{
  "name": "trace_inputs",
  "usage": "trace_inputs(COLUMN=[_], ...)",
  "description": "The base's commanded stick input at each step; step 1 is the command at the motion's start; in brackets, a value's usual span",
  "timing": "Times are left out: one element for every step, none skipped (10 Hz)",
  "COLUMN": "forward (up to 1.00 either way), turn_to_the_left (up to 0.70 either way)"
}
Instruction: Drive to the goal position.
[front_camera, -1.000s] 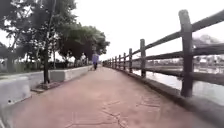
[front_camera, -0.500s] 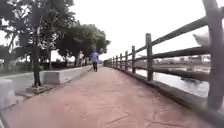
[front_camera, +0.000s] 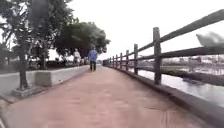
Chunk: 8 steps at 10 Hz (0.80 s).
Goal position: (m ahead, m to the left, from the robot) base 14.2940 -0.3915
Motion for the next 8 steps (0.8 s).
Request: trace_inputs(forward=[1.00, 1.00, 1.00, 1.00, 1.00, 1.00, 1.00, 1.00], turn_to_the_left=[0.00, 0.00, 0.00, 0.00, 0.00, 0.00, 0.00, 0.00])
